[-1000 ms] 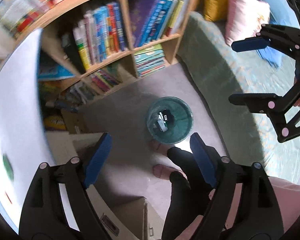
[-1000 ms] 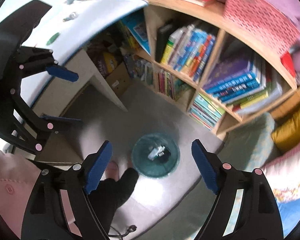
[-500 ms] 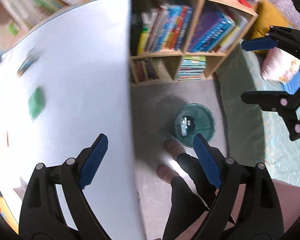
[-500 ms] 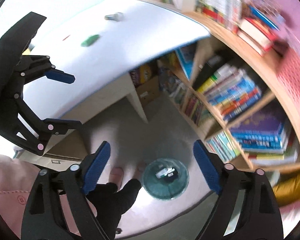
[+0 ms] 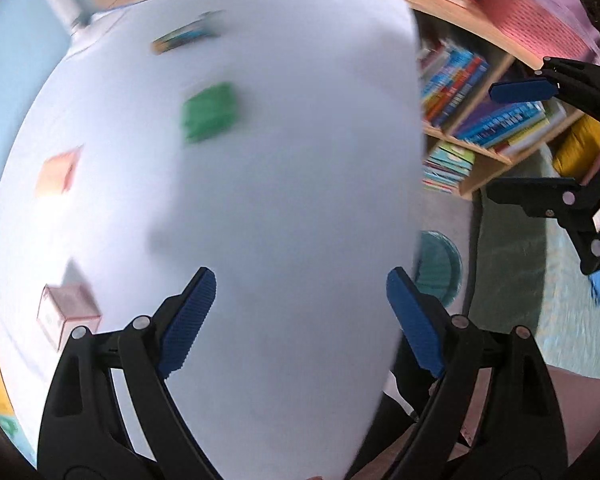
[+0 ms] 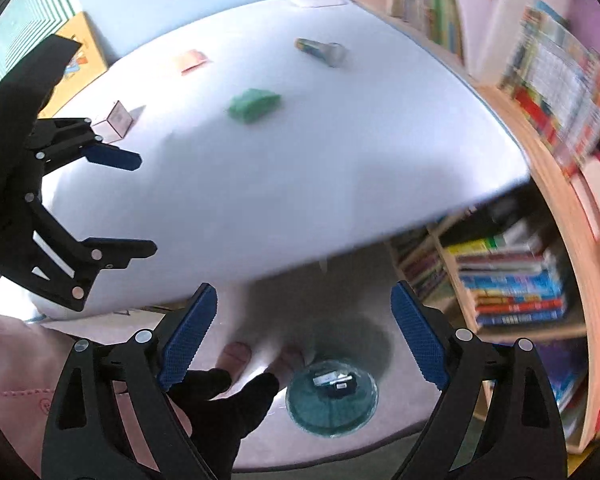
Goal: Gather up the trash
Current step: 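Move both open tools back over the table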
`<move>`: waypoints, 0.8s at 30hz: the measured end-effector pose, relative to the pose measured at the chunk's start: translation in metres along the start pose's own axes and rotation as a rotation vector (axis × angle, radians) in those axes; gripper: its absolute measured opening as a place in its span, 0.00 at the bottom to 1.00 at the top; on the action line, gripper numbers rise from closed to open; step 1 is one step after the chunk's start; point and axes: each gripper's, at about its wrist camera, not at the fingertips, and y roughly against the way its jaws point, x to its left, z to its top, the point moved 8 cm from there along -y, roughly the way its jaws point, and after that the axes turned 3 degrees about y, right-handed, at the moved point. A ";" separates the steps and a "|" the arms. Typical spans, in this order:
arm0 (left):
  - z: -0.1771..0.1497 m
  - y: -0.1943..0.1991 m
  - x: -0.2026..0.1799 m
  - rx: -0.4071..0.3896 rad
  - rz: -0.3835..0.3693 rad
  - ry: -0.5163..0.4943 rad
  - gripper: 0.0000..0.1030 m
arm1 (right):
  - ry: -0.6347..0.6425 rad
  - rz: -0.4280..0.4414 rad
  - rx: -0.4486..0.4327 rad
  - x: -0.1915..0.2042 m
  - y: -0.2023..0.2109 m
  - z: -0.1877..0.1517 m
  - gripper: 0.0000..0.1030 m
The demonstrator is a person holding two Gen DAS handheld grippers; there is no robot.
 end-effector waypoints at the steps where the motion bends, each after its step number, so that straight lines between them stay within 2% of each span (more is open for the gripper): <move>1: -0.001 0.001 0.009 -0.001 0.009 0.024 0.83 | 0.012 0.004 0.004 0.002 -0.003 0.007 0.86; 12: -0.013 0.009 0.092 -0.013 0.091 0.272 0.86 | 0.177 0.048 0.063 0.024 -0.046 0.079 0.86; 19: -0.023 0.012 0.131 -0.006 0.125 0.379 0.86 | 0.238 0.067 0.084 0.030 -0.068 0.111 0.87; 24: -0.026 0.014 0.149 -0.014 0.145 0.411 0.89 | 0.264 0.074 0.102 0.032 -0.082 0.129 0.87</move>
